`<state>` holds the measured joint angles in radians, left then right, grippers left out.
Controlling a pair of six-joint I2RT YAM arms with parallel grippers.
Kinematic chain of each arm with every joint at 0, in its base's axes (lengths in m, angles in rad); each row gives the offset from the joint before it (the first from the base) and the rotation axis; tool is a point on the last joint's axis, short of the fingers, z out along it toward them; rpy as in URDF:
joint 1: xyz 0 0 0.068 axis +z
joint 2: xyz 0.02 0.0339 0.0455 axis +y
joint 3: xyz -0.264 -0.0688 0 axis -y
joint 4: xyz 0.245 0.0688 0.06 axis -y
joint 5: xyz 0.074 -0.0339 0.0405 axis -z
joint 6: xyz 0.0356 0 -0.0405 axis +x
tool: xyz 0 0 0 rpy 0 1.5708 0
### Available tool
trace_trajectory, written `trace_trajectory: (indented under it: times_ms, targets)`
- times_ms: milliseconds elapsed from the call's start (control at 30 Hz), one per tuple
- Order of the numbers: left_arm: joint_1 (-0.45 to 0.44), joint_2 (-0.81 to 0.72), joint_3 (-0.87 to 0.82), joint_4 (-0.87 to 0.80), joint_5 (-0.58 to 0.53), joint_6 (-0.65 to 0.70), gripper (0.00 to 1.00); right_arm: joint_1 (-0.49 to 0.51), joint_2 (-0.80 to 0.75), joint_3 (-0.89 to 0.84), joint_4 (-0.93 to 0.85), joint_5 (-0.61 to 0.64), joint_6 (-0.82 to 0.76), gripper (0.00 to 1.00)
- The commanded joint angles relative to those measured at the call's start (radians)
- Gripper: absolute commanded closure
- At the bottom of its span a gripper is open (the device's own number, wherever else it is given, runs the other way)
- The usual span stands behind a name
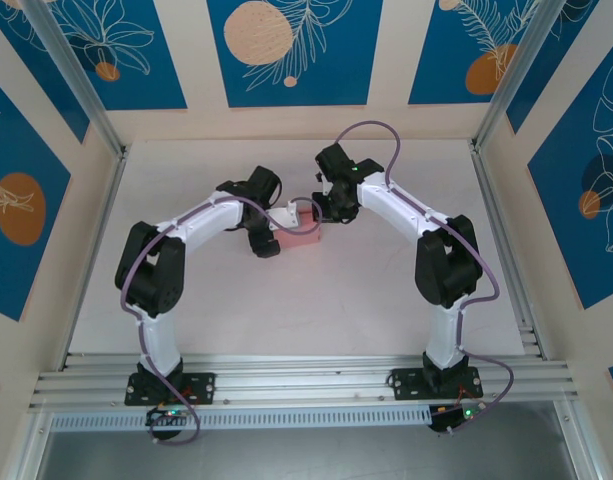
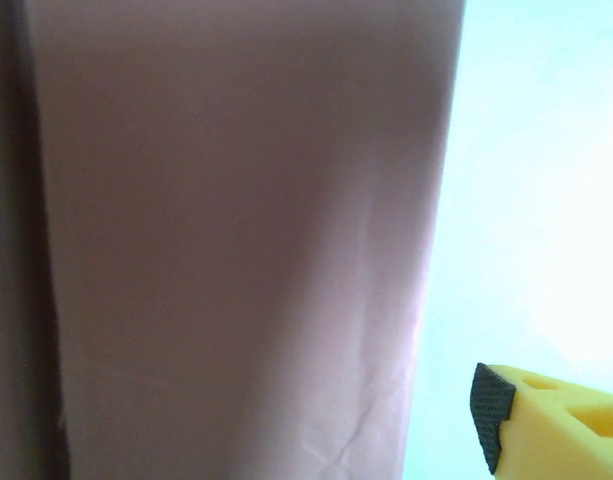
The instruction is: Fold the paper box
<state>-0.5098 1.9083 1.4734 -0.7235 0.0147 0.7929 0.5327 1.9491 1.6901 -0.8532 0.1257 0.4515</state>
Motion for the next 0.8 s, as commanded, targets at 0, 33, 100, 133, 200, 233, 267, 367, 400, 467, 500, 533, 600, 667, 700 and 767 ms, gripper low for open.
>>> trace_trajectory:
  times_ms: [0, 33, 100, 133, 200, 233, 267, 367, 400, 467, 500, 533, 600, 667, 700, 767]
  targets:
    - [0.028, -0.078, 0.002, -0.017, 0.059, -0.02, 0.09, -0.004, 0.024, -0.008, -0.053, 0.017, 0.002, 1.0]
    - [0.031, -0.093, -0.004, -0.01, 0.065, -0.022, 0.08, -0.004, 0.025, -0.004, -0.053, 0.017, 0.0, 1.0]
    - [0.033, -0.12, -0.015, 0.004, 0.071, -0.029, 0.07, -0.003, 0.026, 0.001, -0.055, 0.015, 0.0, 1.0]
    - [0.034, -0.132, -0.019, 0.007, 0.073, -0.032, 0.07, -0.002, 0.028, 0.004, -0.056, 0.015, 0.0, 1.0]
    - [0.037, -0.15, -0.023, 0.009, 0.068, -0.041, 0.05, -0.002, 0.03, 0.009, -0.055, 0.014, 0.0, 1.0]
    - [0.039, -0.162, -0.027, 0.012, 0.068, -0.045, 0.03, -0.002, 0.031, 0.009, -0.057, 0.014, 0.0, 1.0]
    - [0.04, -0.173, -0.033, 0.018, 0.071, -0.049, 0.03, -0.001, 0.031, 0.011, -0.058, 0.014, 0.0, 1.0]
    - [0.046, -0.224, -0.061, 0.053, 0.074, -0.076, 0.04, 0.002, 0.031, 0.016, -0.06, 0.014, 0.001, 1.0]
    - [0.049, -0.244, -0.07, 0.067, 0.069, -0.093, 0.06, 0.002, 0.031, 0.018, -0.061, 0.014, -0.002, 1.0]
    - [0.053, -0.284, -0.086, 0.096, 0.043, -0.133, 0.16, 0.006, 0.031, 0.023, -0.063, 0.015, -0.002, 1.0]
    - [0.054, -0.303, -0.093, 0.105, 0.034, -0.157, 0.22, 0.007, 0.03, 0.026, -0.064, 0.015, -0.002, 1.0]
    - [0.057, -0.319, -0.097, 0.107, 0.028, -0.181, 0.29, 0.01, 0.031, 0.028, -0.063, 0.018, -0.003, 1.0]
    - [0.063, -0.341, -0.102, 0.102, 0.023, -0.222, 0.36, 0.012, 0.031, 0.032, -0.066, 0.018, -0.003, 1.0]
    - [0.069, -0.347, -0.097, 0.076, -0.009, -0.273, 0.45, 0.014, 0.031, 0.034, -0.064, 0.019, -0.004, 1.0]
    - [0.073, -0.346, -0.092, 0.061, -0.024, -0.301, 0.5, 0.015, 0.031, 0.035, -0.065, 0.019, -0.003, 1.0]
    - [0.077, -0.338, -0.083, 0.011, -0.045, -0.349, 0.55, 0.016, 0.031, 0.037, -0.065, 0.018, -0.003, 1.0]
